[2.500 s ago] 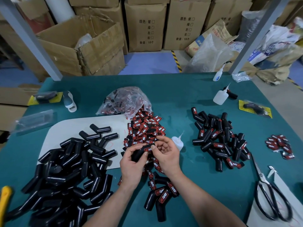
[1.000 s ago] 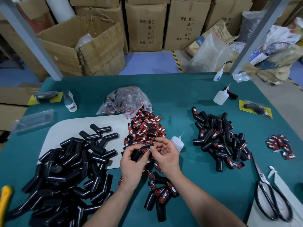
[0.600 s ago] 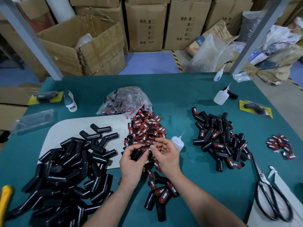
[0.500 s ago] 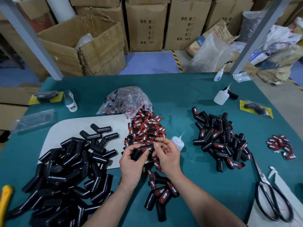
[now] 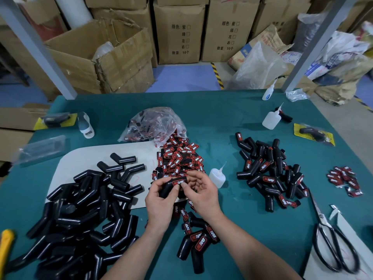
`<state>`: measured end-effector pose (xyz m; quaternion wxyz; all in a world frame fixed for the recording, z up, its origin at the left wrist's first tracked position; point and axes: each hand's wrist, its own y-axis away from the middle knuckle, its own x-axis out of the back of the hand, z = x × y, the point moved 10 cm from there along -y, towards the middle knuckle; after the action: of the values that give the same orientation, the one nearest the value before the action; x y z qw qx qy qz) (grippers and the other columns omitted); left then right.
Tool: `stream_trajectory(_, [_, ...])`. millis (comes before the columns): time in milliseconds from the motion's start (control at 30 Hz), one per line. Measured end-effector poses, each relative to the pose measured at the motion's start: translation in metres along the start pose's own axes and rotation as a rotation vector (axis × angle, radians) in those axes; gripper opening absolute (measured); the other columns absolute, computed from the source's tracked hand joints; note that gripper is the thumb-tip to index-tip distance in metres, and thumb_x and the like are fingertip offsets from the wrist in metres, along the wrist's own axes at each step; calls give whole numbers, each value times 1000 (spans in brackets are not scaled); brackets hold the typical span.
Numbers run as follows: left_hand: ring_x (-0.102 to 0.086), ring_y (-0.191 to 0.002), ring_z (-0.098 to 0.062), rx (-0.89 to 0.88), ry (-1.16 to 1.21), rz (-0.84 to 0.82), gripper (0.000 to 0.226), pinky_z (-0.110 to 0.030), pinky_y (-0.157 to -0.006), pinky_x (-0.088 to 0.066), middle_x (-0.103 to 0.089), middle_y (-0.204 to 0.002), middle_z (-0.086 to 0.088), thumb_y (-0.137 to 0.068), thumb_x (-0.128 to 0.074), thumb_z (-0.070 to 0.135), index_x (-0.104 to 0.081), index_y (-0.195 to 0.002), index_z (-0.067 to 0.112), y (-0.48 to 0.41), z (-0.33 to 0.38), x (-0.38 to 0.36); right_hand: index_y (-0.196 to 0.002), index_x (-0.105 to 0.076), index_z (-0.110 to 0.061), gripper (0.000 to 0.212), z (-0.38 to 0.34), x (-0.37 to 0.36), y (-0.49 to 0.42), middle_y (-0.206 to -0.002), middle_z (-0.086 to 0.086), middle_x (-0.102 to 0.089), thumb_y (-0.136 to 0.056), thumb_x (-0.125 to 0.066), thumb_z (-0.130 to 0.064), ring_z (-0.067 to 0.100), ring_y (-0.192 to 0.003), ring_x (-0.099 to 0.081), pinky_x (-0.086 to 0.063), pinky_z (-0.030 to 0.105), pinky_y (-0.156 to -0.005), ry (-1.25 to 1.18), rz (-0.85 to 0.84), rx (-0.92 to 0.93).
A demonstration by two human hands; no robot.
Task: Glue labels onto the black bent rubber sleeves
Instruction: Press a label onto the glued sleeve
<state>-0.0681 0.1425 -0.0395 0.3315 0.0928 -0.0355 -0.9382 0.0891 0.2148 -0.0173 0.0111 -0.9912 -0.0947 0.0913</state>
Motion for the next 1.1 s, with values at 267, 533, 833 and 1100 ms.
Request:
stream_trajectory(267, [-72, -92, -10, -19, 15, 12, 32, -23, -80, -59, -78, -96, 5, -89, -72, -6, -72, -100, 24, 2, 6, -1, -107, -70, -41, 36, -8, -1, 1, -94, 1, -72, -76, -78, -24, 11, -82, -62, -52, 24, -79, 31, 4, 43])
stream_trajectory(533, [-71, -102, -11, -152, 26, -79, 21, -16, -86, -54, -76, -106, 4, -88, -67, 6, -71, -105, 18, 8, 21, -5, -112, -68, -42, 41, -18, -6, 5, -96, -3, -76, -77, -83, -26, 12, -82, -71, -56, 23, -77, 155, -50, 107])
stream_trajectory(833, [-72, -99, -16, -200, 74, -55, 24, -20, -87, -54, -77, -102, -6, -85, -69, 8, -73, -90, 31, 2, 24, -2, -111, -67, -44, 40, -17, -10, 7, -93, -4, -75, -78, -83, -31, 16, -81, -71, -59, 33, -77, 237, -56, 128])
stream_trajectory(1100, [-72, -100, -16, -238, 78, -69, 9, -19, -89, -53, -77, -102, -7, -83, -71, 24, -71, -89, 31, 2, 27, -2, -112, -66, -45, 40, -21, -10, 8, -93, -7, -75, -78, -84, -35, 15, -80, -72, -57, 26, -73, 243, -49, 162])
